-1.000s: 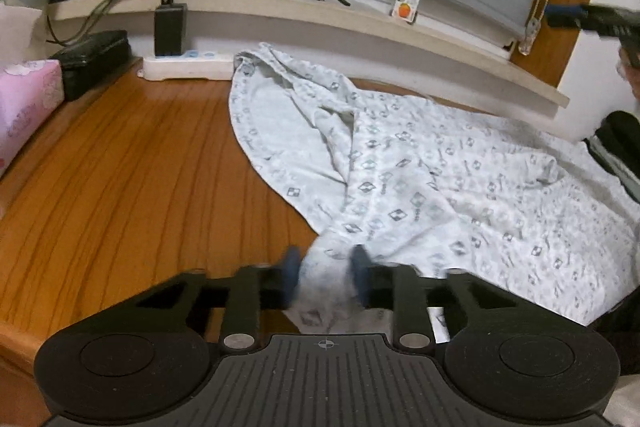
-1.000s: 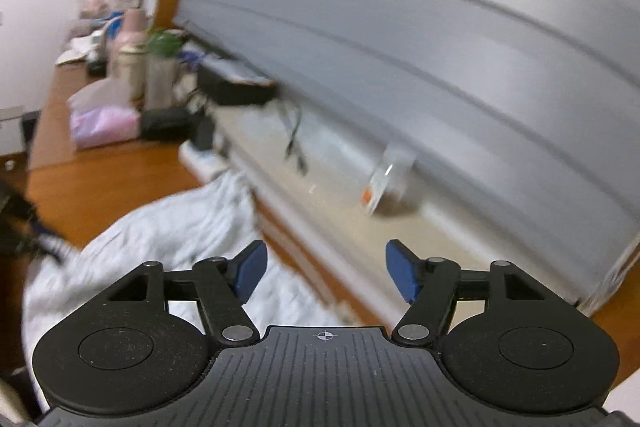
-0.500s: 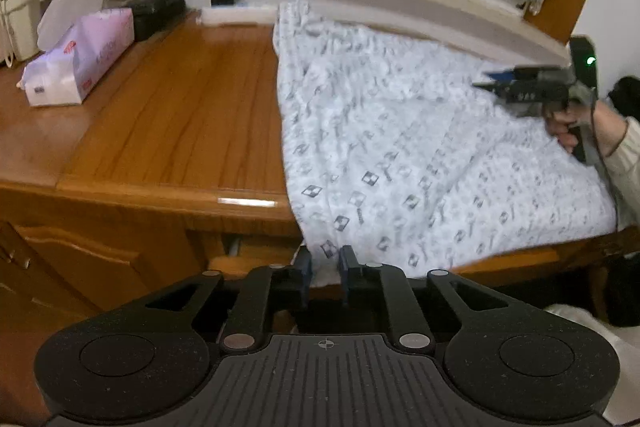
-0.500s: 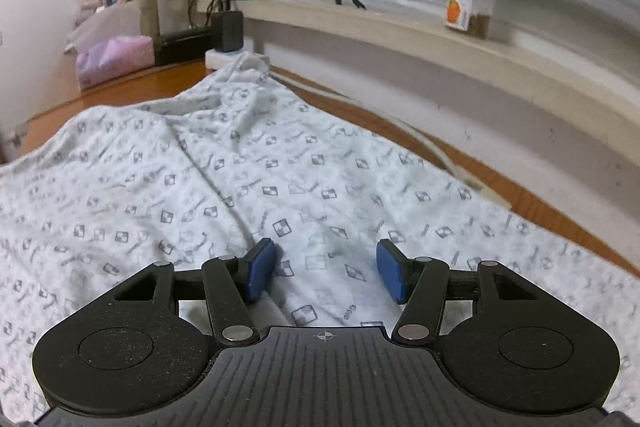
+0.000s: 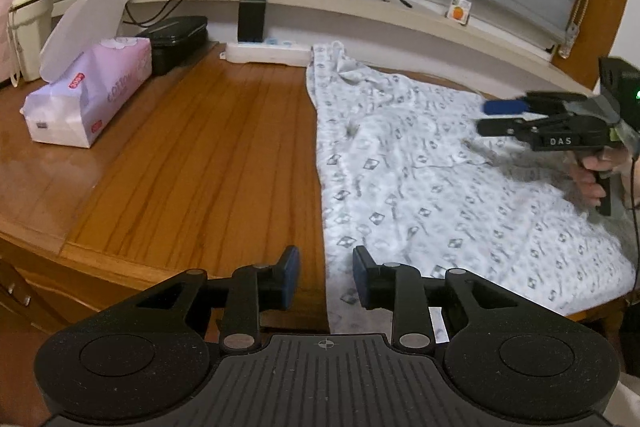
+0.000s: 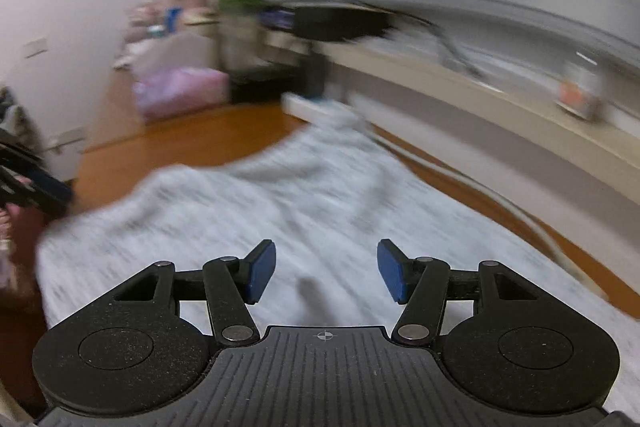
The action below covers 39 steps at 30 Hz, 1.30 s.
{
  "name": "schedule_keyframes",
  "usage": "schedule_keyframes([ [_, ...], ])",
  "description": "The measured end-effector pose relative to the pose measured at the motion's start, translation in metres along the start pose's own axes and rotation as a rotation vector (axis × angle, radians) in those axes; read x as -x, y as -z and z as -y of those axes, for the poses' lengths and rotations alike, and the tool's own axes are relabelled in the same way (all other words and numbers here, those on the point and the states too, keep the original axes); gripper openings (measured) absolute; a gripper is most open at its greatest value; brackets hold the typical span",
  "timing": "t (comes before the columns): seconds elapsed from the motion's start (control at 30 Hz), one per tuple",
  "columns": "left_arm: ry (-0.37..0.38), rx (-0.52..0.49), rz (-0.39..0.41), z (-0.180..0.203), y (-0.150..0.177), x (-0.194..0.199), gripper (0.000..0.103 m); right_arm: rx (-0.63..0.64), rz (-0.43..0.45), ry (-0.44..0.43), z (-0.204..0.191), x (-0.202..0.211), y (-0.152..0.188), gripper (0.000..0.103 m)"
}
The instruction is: Fold clothes
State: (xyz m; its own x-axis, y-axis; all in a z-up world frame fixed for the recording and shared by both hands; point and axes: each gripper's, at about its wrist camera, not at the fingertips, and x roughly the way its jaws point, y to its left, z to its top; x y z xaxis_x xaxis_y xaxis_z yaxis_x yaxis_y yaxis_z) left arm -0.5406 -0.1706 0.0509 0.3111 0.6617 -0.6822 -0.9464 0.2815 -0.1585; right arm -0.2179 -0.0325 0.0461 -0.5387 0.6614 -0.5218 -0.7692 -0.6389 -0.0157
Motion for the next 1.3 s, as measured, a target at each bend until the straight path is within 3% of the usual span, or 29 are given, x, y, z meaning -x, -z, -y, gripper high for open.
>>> schedule_keyframes([
  [0.17,0.008,0.016,0.029,-0.002,-0.005,-0.007,0.032,0.002,0.008,-0.161,-0.051,-0.040,-0.031,0.057],
  [0.37,0.007,0.036,0.061,-0.009,-0.016,-0.016,0.032,-0.020,-0.066,-0.174,-0.069,-0.074,-0.038,0.056],
  [0.4,0.007,0.041,0.065,-0.010,-0.017,-0.018,0.032,-0.025,-0.075,-0.170,-0.068,-0.076,-0.036,0.048],
  [0.43,0.007,0.047,0.069,-0.012,-0.020,-0.020,0.032,-0.043,-0.070,-0.197,-0.063,-0.073,-0.035,0.017],
  [0.47,0.008,0.052,0.072,-0.013,-0.022,-0.023,0.032,-0.061,-0.064,-0.223,-0.058,-0.070,-0.034,0.004],
  [0.67,0.018,0.050,0.081,-0.020,-0.041,-0.040,0.032,-0.058,0.077,-0.216,-0.035,-0.016,-0.033,0.002],
  [0.8,0.018,0.054,0.072,-0.022,-0.046,-0.053,0.032,-0.061,0.060,-0.177,-0.031,-0.020,-0.036,0.010],
  [0.9,0.018,0.053,0.069,-0.021,-0.044,-0.056,0.032,-0.046,0.018,-0.172,-0.043,-0.041,-0.035,0.043],
  [0.97,0.015,0.052,0.069,-0.021,-0.043,-0.057,0.032,-0.038,0.002,-0.173,-0.055,-0.057,-0.035,0.045],
  [1.1,0.002,0.057,0.081,-0.025,-0.044,-0.056,0.032,-0.047,-0.039,-0.172,-0.075,-0.082,-0.039,0.061],
  [1.17,-0.002,0.066,0.087,-0.028,-0.045,-0.055,0.032,-0.040,-0.052,-0.163,-0.079,-0.085,-0.038,0.059],
  [1.2,-0.004,0.069,0.090,-0.030,-0.046,-0.055,0.032,-0.037,-0.059,-0.159,-0.081,-0.087,-0.038,0.046],
  [1.23,-0.004,0.074,0.093,-0.031,-0.046,-0.055,0.032,-0.042,-0.057,-0.178,-0.080,-0.087,-0.038,0.022],
  [1.3,-0.001,0.083,0.094,-0.033,-0.047,-0.055,0.032,-0.060,-0.049,-0.193,-0.074,-0.080,-0.036,0.008],
])
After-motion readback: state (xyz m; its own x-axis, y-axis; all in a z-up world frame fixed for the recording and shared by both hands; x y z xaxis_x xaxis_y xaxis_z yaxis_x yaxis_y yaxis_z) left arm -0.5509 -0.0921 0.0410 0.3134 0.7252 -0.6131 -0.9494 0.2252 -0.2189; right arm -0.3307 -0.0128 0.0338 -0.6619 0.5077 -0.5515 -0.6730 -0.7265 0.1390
